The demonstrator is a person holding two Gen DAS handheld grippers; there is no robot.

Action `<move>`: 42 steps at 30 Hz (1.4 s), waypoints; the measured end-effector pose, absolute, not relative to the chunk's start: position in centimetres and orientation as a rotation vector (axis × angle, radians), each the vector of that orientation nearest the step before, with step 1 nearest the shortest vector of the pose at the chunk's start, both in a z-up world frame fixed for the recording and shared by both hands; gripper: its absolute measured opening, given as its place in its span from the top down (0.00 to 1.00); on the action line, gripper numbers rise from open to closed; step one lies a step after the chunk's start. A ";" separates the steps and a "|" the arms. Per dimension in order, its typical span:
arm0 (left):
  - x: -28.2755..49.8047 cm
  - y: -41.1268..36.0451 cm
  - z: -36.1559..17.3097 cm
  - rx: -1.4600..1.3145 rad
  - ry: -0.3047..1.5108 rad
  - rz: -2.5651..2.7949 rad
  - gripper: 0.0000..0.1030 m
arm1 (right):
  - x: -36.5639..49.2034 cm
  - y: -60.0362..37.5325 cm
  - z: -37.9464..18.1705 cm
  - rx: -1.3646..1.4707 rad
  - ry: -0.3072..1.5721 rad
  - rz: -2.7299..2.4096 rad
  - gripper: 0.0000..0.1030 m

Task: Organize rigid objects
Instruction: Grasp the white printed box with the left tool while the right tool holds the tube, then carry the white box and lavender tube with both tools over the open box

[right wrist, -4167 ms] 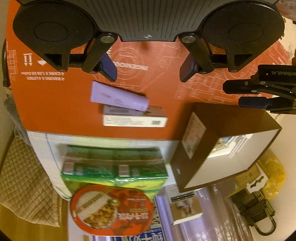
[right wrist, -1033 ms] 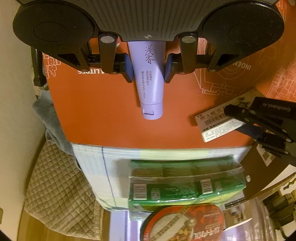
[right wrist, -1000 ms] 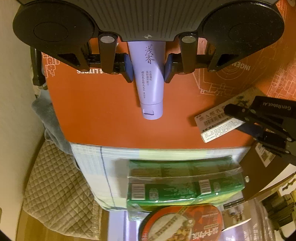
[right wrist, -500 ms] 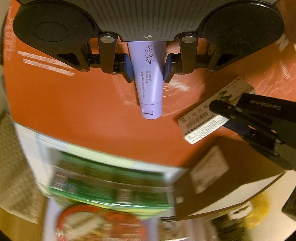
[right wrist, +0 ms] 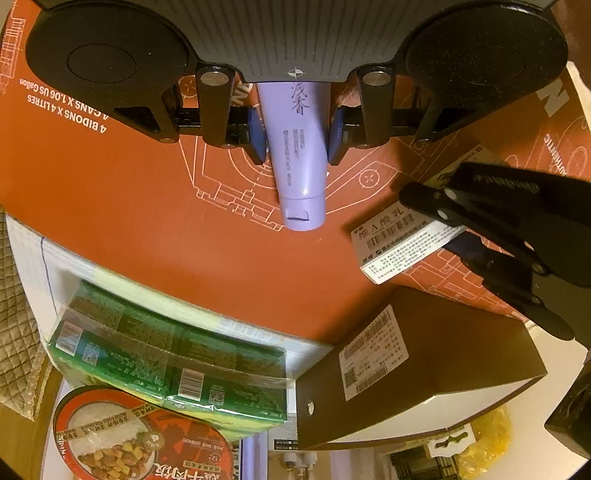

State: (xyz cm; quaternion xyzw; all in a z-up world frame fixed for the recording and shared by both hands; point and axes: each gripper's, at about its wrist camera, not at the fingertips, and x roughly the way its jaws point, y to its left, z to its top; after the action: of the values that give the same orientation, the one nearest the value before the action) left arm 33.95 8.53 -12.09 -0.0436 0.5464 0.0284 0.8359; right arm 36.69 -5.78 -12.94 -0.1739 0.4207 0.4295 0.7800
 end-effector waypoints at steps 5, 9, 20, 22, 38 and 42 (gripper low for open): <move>34.0 8.7 -12.1 -0.093 1.147 0.065 0.79 | 36.6 -5.4 -12.7 -0.397 0.909 0.913 0.69; 33.5 8.8 -12.0 -0.103 1.135 0.058 0.79 | 36.4 -5.2 -12.7 -0.415 0.906 0.907 0.70; 31.8 9.8 -11.4 -0.132 1.104 0.076 0.79 | 35.6 -4.4 -12.8 -0.451 0.908 0.925 0.70; 31.3 10.1 -11.1 -0.140 1.094 0.078 0.79 | 35.5 -4.3 -12.7 -0.447 0.904 0.929 0.71; 26.1 14.8 -5.2 -0.238 0.952 0.185 0.79 | 35.4 -2.5 -7.3 -0.327 0.854 0.978 0.71; 25.1 16.2 -4.0 -0.251 0.921 0.211 0.79 | 34.8 -1.2 -5.8 -0.316 0.837 1.013 0.71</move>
State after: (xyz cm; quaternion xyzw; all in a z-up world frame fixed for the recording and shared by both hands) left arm 25.12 16.19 -4.00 -0.1204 0.4422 0.1013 0.8830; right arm 34.80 -1.19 -5.85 -0.1463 0.3872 0.4687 0.7804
